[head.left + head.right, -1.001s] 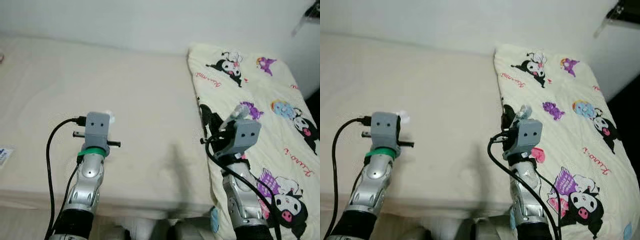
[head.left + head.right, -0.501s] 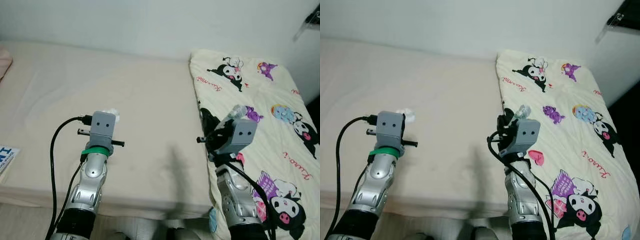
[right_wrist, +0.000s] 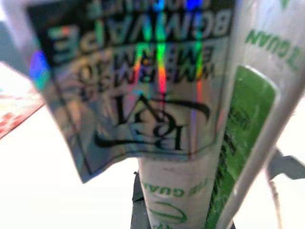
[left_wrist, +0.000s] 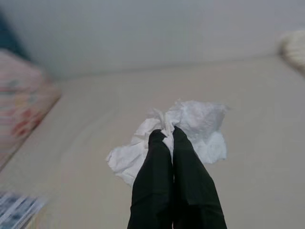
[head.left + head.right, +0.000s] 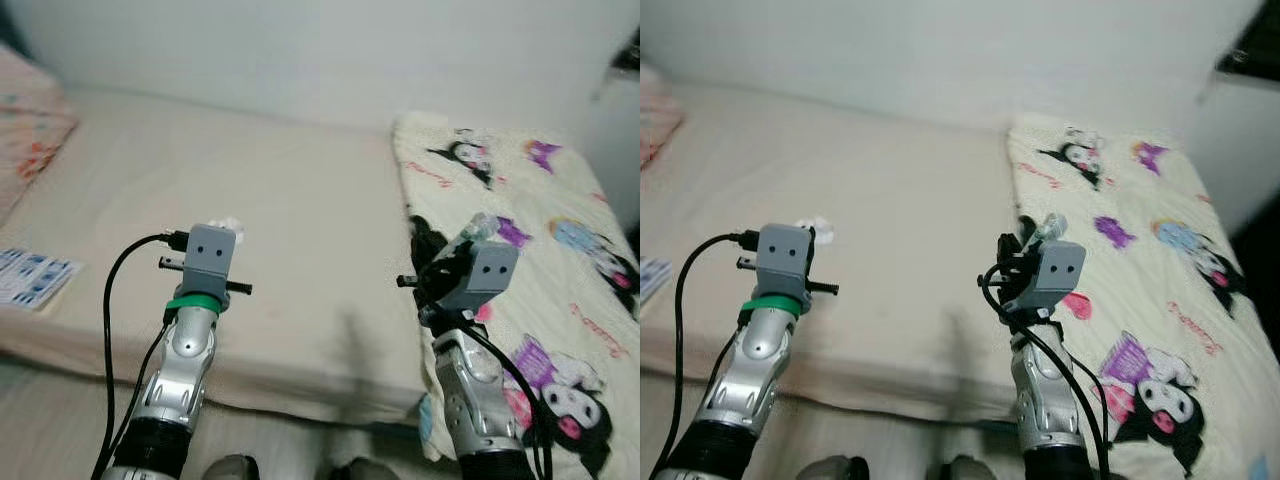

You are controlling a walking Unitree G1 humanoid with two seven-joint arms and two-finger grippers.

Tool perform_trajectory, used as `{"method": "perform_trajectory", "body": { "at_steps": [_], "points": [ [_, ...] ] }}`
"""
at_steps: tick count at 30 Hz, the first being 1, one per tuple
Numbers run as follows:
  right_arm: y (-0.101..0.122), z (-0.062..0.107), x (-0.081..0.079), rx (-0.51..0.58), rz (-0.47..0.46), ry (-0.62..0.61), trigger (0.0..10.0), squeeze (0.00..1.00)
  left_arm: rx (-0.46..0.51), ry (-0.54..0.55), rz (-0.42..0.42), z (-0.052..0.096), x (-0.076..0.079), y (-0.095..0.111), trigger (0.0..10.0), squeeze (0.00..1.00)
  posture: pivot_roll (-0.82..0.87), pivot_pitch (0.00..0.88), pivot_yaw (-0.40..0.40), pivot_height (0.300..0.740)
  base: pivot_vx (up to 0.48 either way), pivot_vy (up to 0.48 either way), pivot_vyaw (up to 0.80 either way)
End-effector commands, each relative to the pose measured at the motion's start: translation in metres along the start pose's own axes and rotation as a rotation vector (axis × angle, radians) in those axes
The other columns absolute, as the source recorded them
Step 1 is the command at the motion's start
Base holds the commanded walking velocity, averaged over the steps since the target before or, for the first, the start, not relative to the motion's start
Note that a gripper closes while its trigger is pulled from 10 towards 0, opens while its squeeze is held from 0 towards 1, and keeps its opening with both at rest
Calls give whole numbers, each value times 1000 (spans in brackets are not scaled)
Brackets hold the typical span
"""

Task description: Clean up the room

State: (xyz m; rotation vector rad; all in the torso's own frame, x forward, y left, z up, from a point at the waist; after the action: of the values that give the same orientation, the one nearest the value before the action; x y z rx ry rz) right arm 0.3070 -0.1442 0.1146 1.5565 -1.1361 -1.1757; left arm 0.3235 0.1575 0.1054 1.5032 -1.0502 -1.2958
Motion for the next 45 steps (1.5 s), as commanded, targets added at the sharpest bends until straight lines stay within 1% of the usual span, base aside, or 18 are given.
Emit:
{"method": "perform_trajectory", "body": {
  "at_steps": [1,11,21,22,27,29,32,34,35,36,37,38,40,41,42,43,44,45],
  "points": [
    [-1,2,2,-4,-13,-9,10000,0,4,-13,-2,1,4,1,10000,0,45,0,-37,740,-296,0,0],
    [-1,2,0,-5,-28,5,10000,0,2,-13,-5,1,4,-1,10000,0,45,0,-37,740,-294,0,0],
    [-3,1,-2,-17,12,31,10000,0,-3,-24,-10,2,5,-1,10000,0,48,0,-36,740,-229,0,131],
    [-7,0,2,-37,37,17,10000,0,-49,-70,-4,2,10,-8,10000,0,52,0,-33,740,0,0,681],
    [-18,2,8,-93,88,-3,10000,0,-117,-140,0,6,17,-19,10000,0,52,0,-33,740,0,0,679],
    [-43,11,20,-200,154,-26,10000,0,-175,-192,-58,10,18,-35,10000,0,53,0,-34,740,0,0,678],
    [-54,16,26,-249,182,-37,10000,0,-189,-204,-77,12,18,-40,10000,0,53,0,-34,740,0,0,681],
    [-87,38,43,-406,212,-81,10000,0,-240,-232,-126,17,15,-58,10000,0,54,0,-35,740,0,0,687],
    [-87,38,43,-406,212,-81,10000,0,-240,-232,-126,17,15,-58,10000,0,54,0,-35,740,0,0,694],
    [-116,66,56,-570,226,-120,10000,0,-330,-257,-173,28,10,-83,10000,0,54,0,-35,740,0,0,706],
    [-126,79,59,-630,229,-132,10000,0,-378,-256,-201,35,6,-96,10000,0,53,0,-32,740,0,0,706],
    [-126,79,59,-630,229,-132,10000,0,-378,-256,-201,35,6,-96,10000,0,53,0,-32,740,0,0,706],
    [-133,90,61,-674,229,-140,10000,0,-420,-250,-229,41,1,-107,10000,0,53,0,-32,740,0,0,706],
    [-138,99,67,-712,207,-185,10000,0,-477,-237,-229,49,-5,-119,10000,0,56,0,-31,740,0,0,706],
    [-138,99,67,-712,207,-185,10000,0,-477,-237,-229,49,-5,-119,10000,0,56,0,-31,740,0,0,706],
    [-141,107,72,-739,189,-225,10000,0,-535,-223,-228,57,-11,-130,10000,0,56,0,-31,740,0,0,706],
    [-141,107,72,-739,189,-225,10000,0,-535,-223,-228,57,-11,-130,10000,0,56,0,-31,740,0,0,706],
    [-145,115,76,-766,176,-255,10000,0,-581,-214,-228,65,-16,-139,10000,0,55,0,-32,740,0,0,706]
  ]
}}
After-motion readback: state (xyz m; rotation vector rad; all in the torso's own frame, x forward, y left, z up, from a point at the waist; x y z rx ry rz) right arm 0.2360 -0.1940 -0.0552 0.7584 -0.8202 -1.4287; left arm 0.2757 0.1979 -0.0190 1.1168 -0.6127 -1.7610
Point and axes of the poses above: a point about 5 cm out from each wrist's last joint towards the gripper, its own z axis pointing back from the gripper into the wrist, its own y axis along the axis of the wrist's last joint, x = y × z, the point moved 2 cm from there along -z, pointing out of the wrist towards the gripper, and after that the axes turned 1 degree about -z, right-handed, at the moved point
